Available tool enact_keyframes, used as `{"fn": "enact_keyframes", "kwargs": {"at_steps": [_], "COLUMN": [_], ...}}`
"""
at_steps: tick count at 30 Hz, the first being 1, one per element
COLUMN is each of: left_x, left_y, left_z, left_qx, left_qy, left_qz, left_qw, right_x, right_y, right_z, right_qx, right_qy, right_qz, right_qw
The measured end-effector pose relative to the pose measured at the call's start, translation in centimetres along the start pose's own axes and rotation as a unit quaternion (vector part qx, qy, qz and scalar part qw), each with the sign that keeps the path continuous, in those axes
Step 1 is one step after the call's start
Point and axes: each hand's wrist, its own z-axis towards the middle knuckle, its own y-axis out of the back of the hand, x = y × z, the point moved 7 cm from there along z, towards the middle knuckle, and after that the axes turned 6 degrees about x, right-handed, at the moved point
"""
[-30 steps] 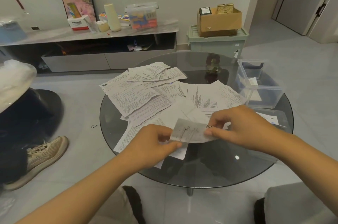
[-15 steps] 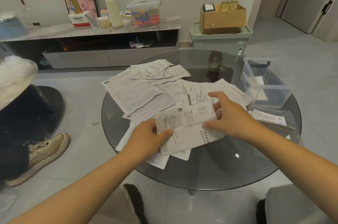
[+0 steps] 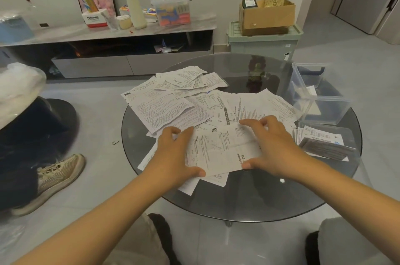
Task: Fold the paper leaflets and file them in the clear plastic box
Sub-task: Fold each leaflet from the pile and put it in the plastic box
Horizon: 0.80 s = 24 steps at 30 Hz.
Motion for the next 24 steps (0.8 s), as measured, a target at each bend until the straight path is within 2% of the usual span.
{"fn": "enact_keyframes", "kwargs": {"at_steps": [5,10,17,24], "left_x": [-0.4,-0.8,-1.6,-2.4], "left_y": [-0.5,-0.6,-1.6,-0.7], "left_z": [0.7,0.6,-0.3,-0.3], "left_qx": [0.059,0.054,0.146,0.086], "left_qy": [-0.061,-0.072,-0.088,-0.125], "left_qz": [0.076,0.081,0.052,0.117], "left_qw": [0.993,0.993,0.984,0.981], "right_x": [3.0,4.1,2.7,1.6], "right_y": [-0.2,-1.5,-1.1,-1.4], "right_z": [-1.3,-1.7,-2.1,-2.6], "right_qx": [-0.028,0.037,0.065,0.098], "right_qy": [0.123,0.191,0.177,0.156], "right_qz": [-0.112,-0.083,-0.086,-0.072], "right_qw": [0.986,0.977,0.978,0.980]}}
